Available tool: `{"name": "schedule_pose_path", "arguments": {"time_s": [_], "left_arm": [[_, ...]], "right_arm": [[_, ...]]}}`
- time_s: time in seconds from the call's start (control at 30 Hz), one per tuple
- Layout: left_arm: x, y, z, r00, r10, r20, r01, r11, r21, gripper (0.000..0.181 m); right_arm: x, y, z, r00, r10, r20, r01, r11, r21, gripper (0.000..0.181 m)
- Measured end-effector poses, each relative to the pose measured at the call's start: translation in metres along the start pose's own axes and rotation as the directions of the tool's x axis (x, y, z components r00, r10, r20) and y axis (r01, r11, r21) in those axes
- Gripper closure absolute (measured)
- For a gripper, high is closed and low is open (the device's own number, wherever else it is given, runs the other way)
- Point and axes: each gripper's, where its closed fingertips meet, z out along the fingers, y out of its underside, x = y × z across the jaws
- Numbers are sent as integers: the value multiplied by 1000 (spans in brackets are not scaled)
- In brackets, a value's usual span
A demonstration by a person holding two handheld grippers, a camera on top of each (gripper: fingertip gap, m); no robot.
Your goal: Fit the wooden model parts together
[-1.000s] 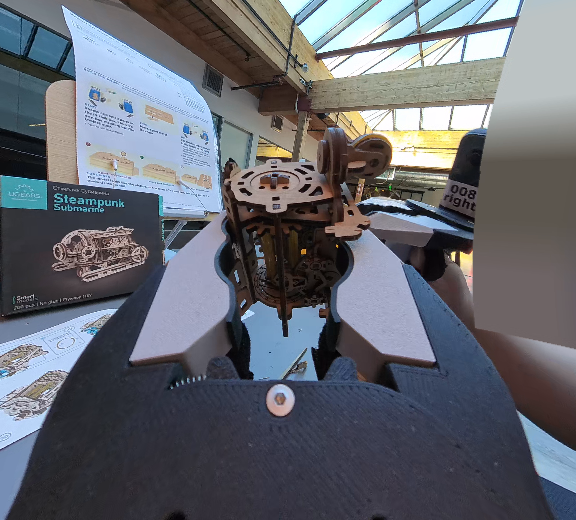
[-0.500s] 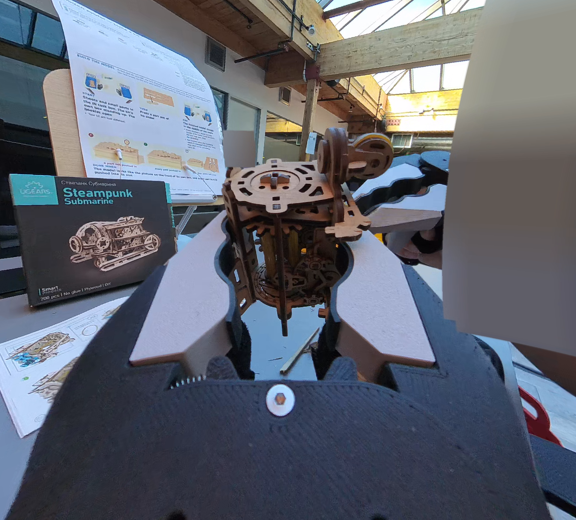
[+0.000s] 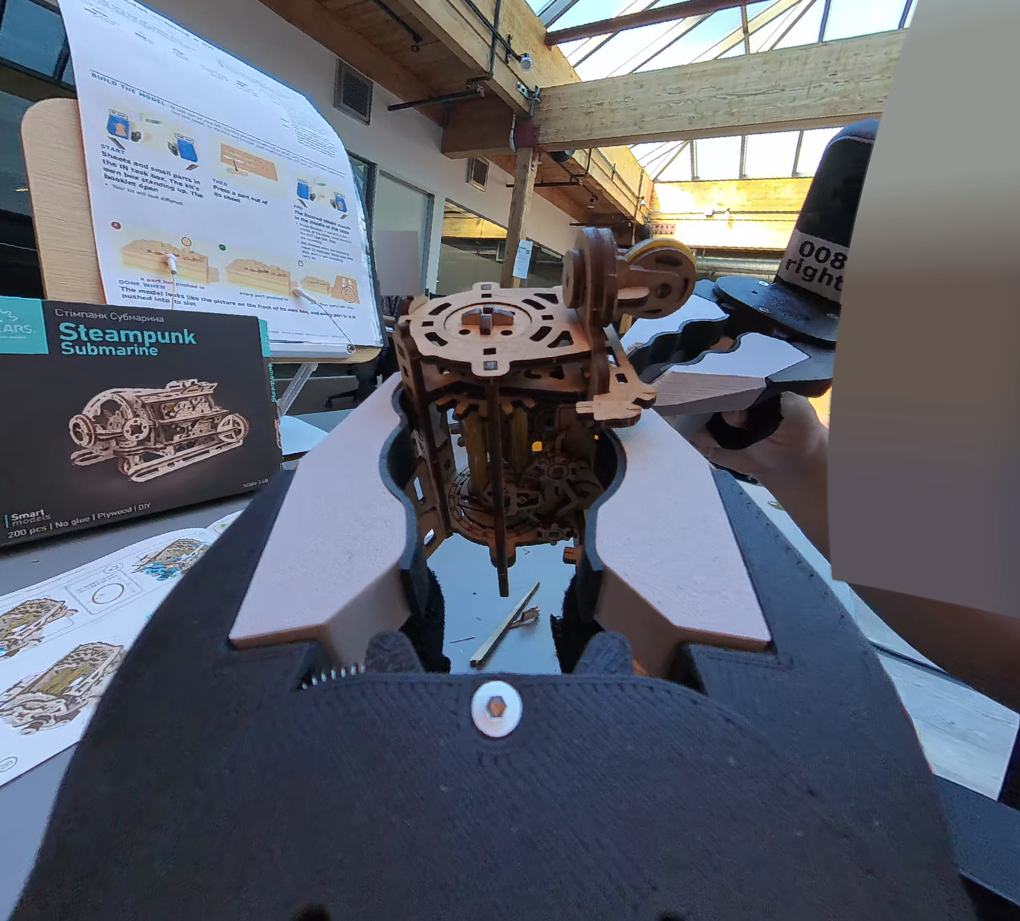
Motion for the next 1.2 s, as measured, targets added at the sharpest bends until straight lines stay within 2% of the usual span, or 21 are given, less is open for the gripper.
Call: {"name": "schedule_pose_path", "arguments": {"time_s": [0.17,0.47,0.57,0.73,0.83,0.97,1.2], "left_arm": [[1,-1,1,1000,-10,-4,10,1000,13,118],[0,-4,0,1000,-19,1,19,999,28,118],[0,-4,0,1000,-21,3,21,999,33,118],[-1,-5,-1,1000,-20,8,20,999,38,118],[-1,-5,-1,1000,-22,8,21,999,38,118],[-1,-5,-1,1000,-13,14,13,999,35,118],[0,-7,-1,1000,-20,13,20,999,49,118]], "right_arm": [[0,-3,-3,996,71,56,-72,997,25,171],[-4,-2,-1,982,149,114,-152,988,23,151],[-4,-2,0,990,117,80,-118,993,18,150],[4,-6,2,998,-8,-60,8,1000,-4,146],[-2,-1,8,991,-99,-88,92,993,-80,146],[3,1,11,958,-229,-173,200,965,-169,156],[4,-3,12,952,-217,-214,175,964,-200,161]]}}
